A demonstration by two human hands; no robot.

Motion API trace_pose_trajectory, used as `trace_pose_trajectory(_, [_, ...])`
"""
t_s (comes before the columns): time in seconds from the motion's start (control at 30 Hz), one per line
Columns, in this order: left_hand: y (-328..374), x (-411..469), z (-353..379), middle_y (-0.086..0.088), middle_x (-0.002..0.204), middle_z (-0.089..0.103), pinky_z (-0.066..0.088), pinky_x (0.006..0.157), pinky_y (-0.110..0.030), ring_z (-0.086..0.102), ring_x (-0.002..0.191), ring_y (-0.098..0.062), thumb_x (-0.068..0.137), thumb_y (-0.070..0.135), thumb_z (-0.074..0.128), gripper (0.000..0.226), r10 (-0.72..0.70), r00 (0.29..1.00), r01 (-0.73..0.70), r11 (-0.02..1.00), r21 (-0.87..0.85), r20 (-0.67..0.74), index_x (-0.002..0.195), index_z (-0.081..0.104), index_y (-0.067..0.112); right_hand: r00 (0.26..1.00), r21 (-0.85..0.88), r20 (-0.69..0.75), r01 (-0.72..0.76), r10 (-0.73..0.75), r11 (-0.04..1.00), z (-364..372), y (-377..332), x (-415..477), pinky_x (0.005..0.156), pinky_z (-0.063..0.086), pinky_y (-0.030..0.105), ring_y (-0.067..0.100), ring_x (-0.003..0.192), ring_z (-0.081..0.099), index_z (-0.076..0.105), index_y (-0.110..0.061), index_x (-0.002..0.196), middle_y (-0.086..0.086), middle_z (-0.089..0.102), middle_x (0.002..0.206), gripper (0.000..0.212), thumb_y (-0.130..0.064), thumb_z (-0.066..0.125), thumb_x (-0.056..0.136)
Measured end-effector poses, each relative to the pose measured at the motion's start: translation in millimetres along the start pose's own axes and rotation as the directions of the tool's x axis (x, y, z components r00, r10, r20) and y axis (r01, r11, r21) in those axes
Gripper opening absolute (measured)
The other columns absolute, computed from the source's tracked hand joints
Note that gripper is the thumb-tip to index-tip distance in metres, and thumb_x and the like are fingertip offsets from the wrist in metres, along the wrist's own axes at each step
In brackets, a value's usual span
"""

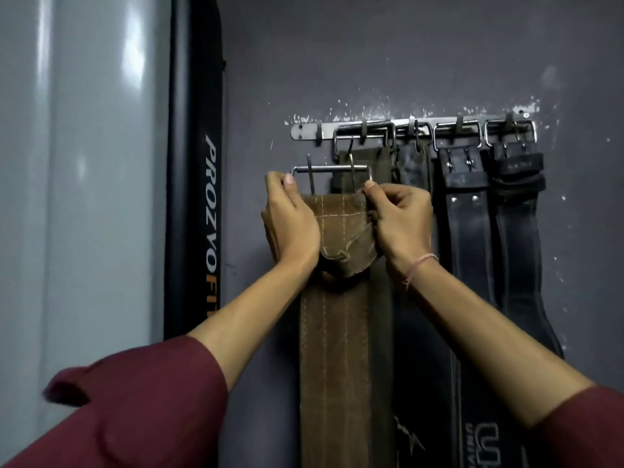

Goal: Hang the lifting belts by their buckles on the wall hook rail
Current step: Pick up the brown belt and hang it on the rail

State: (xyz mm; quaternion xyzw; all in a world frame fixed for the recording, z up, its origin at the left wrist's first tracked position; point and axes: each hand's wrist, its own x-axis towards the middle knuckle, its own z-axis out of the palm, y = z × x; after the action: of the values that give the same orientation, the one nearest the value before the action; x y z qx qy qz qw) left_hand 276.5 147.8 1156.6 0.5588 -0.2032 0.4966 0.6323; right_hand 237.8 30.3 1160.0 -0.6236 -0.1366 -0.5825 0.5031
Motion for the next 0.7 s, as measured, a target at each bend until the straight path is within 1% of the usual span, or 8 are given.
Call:
trace_pose_trajectory(0.13, [-2, 52, 12, 0.01, 0.066, 0.045, 0.032, 0.045, -0.017, 0.041, 0.054, -0.003, 0.108, 0.029, 0.029, 0.024, 0.047, 0.996, -0.042, 0.997, 0.066, -0.071, 0.1, 0.046, 0.013, 0.987, -0.141, -0.004, 0.161, -0.163, 0.977, 39, -5, 41, 0.064, 0.049, 0.046, 0.039, 0.075, 0.065, 0.07, 0.007, 0.082, 0.027, 0.07, 0.081, 0.041, -0.029, 0.058, 0.096])
trace_pose_trajectory(0.2, [-6, 74, 19, 0.009, 0.065, 0.043, 0.03, 0.044, -0.017, 0.04, 0.053, -0.004, 0.108, 0.03, 0.029, 0.024, 0.048, 0.995, -0.04, 0.996, 0.086, -0.092, 0.099, 0.043, 0.013, 0.982, -0.176, 0.008, 0.188, -0.189, 0.966, 54, -6, 59, 0.062, 0.044, 0.04, 0.031, 0.072, 0.065, 0.072, 0.007, 0.085, 0.024, 0.072, 0.082, 0.038, -0.026, 0.057, 0.098])
trace_pose_trajectory(0.27, [-10, 93, 26, 0.008, 0.066, 0.044, 0.031, 0.047, -0.023, 0.041, 0.055, -0.005, 0.108, 0.03, 0.03, 0.025, 0.032, 0.994, -0.022, 0.995, 0.099, -0.101, 0.101, 0.045, 0.011, 0.983, -0.198, 0.019, 0.182, -0.182, 0.963, 65, -5, 76, 0.056, 0.034, 0.032, 0.018, 0.066, 0.055, 0.071, 0.006, 0.082, 0.02, 0.07, 0.075, 0.037, -0.023, 0.057, 0.098])
trace_pose_trajectory(0.33, [-13, 109, 35, 0.009, 0.068, 0.045, 0.032, 0.048, -0.021, 0.041, 0.057, -0.003, 0.108, 0.029, 0.03, 0.025, 0.034, 0.995, -0.024, 0.994, 0.105, -0.093, 0.101, 0.045, 0.011, 0.986, -0.209, 0.011, 0.162, -0.163, 0.964, 73, -2, 92, 0.049, 0.024, 0.029, 0.016, 0.062, 0.04, 0.061, 0.007, 0.07, 0.016, 0.051, 0.062, 0.04, -0.022, 0.058, 0.097])
trace_pose_trajectory(0.4, [-14, 122, 46, 0.009, 0.07, 0.045, 0.032, 0.043, -0.015, 0.041, 0.058, -0.003, 0.108, 0.028, 0.031, 0.023, 0.054, 0.995, -0.045, 0.993, 0.113, -0.079, 0.097, 0.042, 0.012, 0.988, -0.213, -0.021, 0.144, -0.151, 0.966, 78, 2, 108, 0.052, 0.021, 0.033, 0.017, 0.062, 0.033, 0.054, 0.004, 0.062, 0.011, 0.037, 0.061, 0.042, -0.021, 0.06, 0.095])
trace_pose_trajectory(0.5, [-17, 139, 61, 0.007, 0.077, 0.048, 0.033, 0.044, -0.016, 0.042, 0.061, -0.005, 0.108, 0.027, 0.032, 0.022, 0.065, 0.996, -0.057, 0.991, 0.117, -0.064, 0.096, 0.042, 0.012, 0.99, -0.22, -0.052, 0.116, -0.13, 0.969, 83, 6, 127, 0.054, 0.024, 0.032, 0.016, 0.062, 0.032, 0.056, 0.008, 0.063, 0.009, 0.036, 0.06, 0.04, -0.018, 0.06, 0.093])
trace_pose_trajectory(0.57, [-21, 150, 68, 0.001, 0.086, 0.052, 0.03, 0.054, -0.025, 0.046, 0.069, -0.015, 0.107, 0.027, 0.034, 0.022, 0.041, 0.998, -0.033, 0.992, 0.122, -0.057, 0.096, 0.044, 0.012, 0.99, -0.244, -0.062, 0.104, -0.123, 0.964, 87, 6, 136, 0.052, 0.025, 0.03, 0.013, 0.06, 0.034, 0.059, 0.004, 0.06, 0.006, 0.037, 0.057, 0.036, -0.014, 0.06, 0.091])
trace_pose_trajectory(0.7, [-31, 169, 77, -0.007, 0.095, 0.057, 0.03, 0.066, -0.024, 0.047, 0.082, -0.02, 0.106, 0.026, 0.038, 0.023, -0.024, 1.0, 0.025, 0.992, 0.121, -0.016, 0.093, 0.047, 0.009, 0.99, -0.28, -0.096, 0.073, -0.103, 0.957, 92, 4, 149, 0.055, 0.031, 0.029, 0.013, 0.063, 0.044, 0.064, 0.005, 0.062, 0.008, 0.046, 0.052, 0.03, -0.008, 0.062, 0.089])
